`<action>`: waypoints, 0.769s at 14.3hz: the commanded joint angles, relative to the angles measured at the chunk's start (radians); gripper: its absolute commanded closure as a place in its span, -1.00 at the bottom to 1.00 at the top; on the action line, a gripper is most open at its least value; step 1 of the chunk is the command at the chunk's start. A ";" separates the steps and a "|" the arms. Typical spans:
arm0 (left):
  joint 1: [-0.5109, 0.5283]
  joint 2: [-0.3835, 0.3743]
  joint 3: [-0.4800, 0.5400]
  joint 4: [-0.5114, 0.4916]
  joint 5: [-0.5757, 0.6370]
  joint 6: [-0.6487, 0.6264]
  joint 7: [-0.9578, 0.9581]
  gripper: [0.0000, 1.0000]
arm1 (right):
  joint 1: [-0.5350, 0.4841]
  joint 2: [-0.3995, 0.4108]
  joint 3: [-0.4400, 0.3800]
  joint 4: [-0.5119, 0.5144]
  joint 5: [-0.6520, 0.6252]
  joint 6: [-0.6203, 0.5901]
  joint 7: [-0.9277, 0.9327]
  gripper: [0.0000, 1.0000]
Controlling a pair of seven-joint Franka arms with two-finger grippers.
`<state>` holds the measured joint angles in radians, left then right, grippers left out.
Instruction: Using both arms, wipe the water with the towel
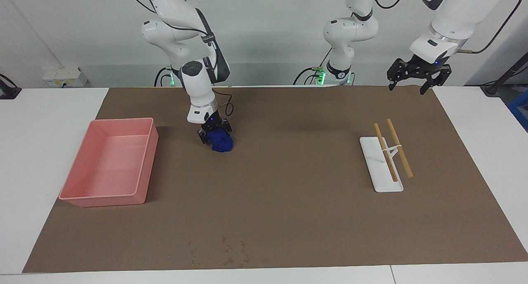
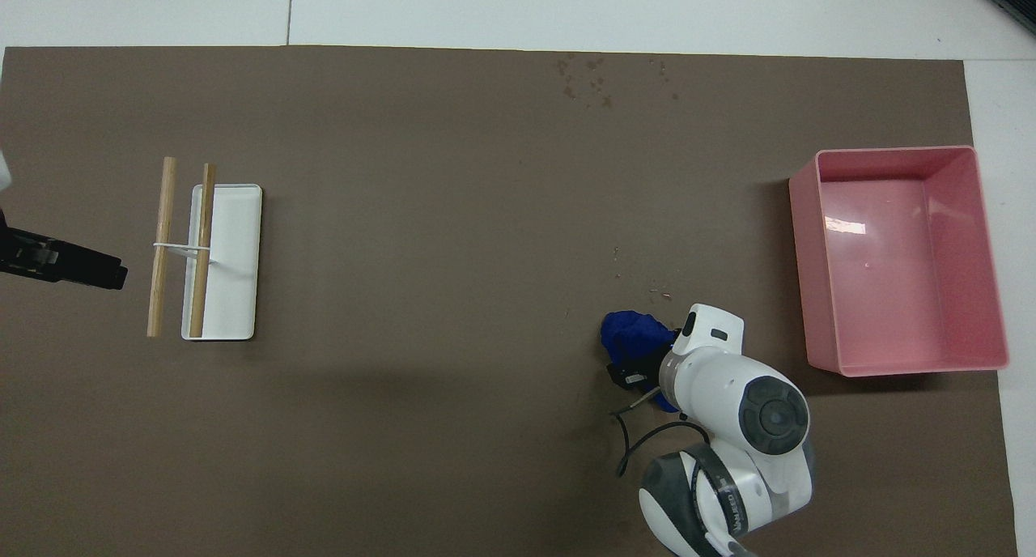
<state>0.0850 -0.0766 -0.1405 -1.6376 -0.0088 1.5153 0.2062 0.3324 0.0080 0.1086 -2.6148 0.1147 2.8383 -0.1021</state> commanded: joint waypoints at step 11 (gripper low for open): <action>-0.016 -0.023 0.004 -0.027 0.021 0.000 0.016 -1.00 | 0.014 -0.152 0.006 -0.254 -0.018 0.046 0.028 1.00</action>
<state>0.0842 -0.0766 -0.1411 -1.6393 -0.0085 1.5153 0.2106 0.3805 -0.1109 0.1092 -2.7745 0.1147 2.8768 -0.0510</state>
